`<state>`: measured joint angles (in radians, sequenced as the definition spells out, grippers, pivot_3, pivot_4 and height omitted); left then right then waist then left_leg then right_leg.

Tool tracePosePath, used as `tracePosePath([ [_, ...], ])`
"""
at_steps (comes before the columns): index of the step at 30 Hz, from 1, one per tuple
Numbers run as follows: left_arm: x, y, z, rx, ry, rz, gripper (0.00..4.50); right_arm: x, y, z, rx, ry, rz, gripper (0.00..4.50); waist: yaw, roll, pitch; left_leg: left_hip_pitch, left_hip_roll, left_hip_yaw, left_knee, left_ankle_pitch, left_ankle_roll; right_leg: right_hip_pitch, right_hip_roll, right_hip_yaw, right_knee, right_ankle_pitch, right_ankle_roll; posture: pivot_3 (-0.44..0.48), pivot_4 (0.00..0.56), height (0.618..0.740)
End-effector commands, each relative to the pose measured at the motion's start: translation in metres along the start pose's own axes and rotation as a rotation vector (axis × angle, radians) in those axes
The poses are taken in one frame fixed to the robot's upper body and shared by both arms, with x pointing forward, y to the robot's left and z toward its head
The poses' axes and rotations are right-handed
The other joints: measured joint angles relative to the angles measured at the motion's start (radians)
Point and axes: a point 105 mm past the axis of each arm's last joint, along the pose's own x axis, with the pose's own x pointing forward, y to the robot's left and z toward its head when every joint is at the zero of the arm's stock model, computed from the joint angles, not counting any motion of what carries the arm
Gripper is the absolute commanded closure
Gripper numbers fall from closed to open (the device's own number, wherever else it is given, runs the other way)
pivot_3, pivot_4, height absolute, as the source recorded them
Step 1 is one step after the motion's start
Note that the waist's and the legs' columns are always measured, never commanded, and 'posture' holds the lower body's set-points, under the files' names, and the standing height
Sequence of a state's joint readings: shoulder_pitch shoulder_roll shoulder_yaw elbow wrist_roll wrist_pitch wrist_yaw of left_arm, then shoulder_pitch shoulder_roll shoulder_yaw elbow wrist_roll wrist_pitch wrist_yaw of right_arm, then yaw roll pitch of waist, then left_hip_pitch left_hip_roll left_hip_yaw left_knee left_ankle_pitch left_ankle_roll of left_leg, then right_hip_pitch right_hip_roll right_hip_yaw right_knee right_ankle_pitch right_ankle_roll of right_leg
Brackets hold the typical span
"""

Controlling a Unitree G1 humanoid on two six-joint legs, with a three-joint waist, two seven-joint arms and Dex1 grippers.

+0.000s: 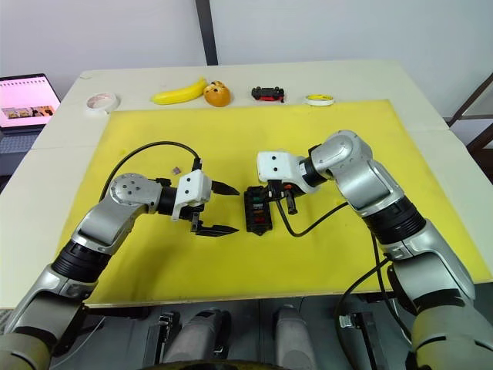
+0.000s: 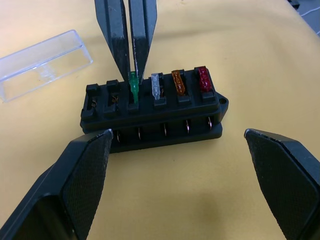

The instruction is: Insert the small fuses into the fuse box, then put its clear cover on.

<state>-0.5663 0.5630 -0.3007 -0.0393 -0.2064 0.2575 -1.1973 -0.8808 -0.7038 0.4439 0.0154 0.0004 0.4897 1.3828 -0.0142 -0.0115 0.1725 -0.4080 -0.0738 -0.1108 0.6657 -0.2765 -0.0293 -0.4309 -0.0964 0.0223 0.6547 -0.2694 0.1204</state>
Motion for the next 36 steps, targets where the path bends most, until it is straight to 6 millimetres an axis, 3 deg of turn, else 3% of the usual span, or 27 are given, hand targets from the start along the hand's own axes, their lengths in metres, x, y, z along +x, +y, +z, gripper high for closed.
tracePosePath([
  [1,-0.001,0.003,0.010,0.041,-0.013,0.000,0.05,-0.008,-0.007,0.008,-0.010,0.001,-0.023,4.50,0.001,0.000,0.000,0.000,0.000,0.000,0.000,0.000,0.000,0.000,0.000,0.000,0.000,0.000,0.000,0.000,0.150,0.740],
  [23,-0.001,0.003,0.011,0.038,-0.017,0.003,0.05,-0.003,-0.005,0.006,-0.003,0.013,-0.011,4.50,0.001,0.000,0.000,0.000,0.000,0.000,0.000,0.000,0.000,0.000,0.000,0.000,0.000,0.000,0.000,0.000,0.150,0.740],
  [25,-0.001,0.003,0.010,0.037,-0.016,0.004,0.00,-0.005,-0.006,0.008,-0.002,0.006,-0.015,3.83,0.001,0.000,0.000,0.000,0.000,0.000,0.000,0.000,0.000,0.000,0.000,0.000,0.000,0.000,0.000,0.000,0.150,0.740],
  [29,-0.002,0.003,0.010,0.036,-0.014,0.006,0.00,-0.016,-0.011,0.017,0.006,-0.023,-0.043,2.06,0.000,0.000,0.000,0.000,0.000,0.000,0.000,0.000,0.000,0.000,0.000,0.000,0.000,0.000,0.000,0.000,0.150,0.740],
  [36,-0.003,0.003,0.010,0.034,-0.015,0.005,0.00,-0.035,-0.010,0.020,0.055,-0.108,-0.067,2.06,0.001,0.000,0.000,0.000,0.000,0.000,0.000,0.000,0.000,0.000,0.000,0.000,0.000,0.000,0.000,0.000,0.150,0.740],
])
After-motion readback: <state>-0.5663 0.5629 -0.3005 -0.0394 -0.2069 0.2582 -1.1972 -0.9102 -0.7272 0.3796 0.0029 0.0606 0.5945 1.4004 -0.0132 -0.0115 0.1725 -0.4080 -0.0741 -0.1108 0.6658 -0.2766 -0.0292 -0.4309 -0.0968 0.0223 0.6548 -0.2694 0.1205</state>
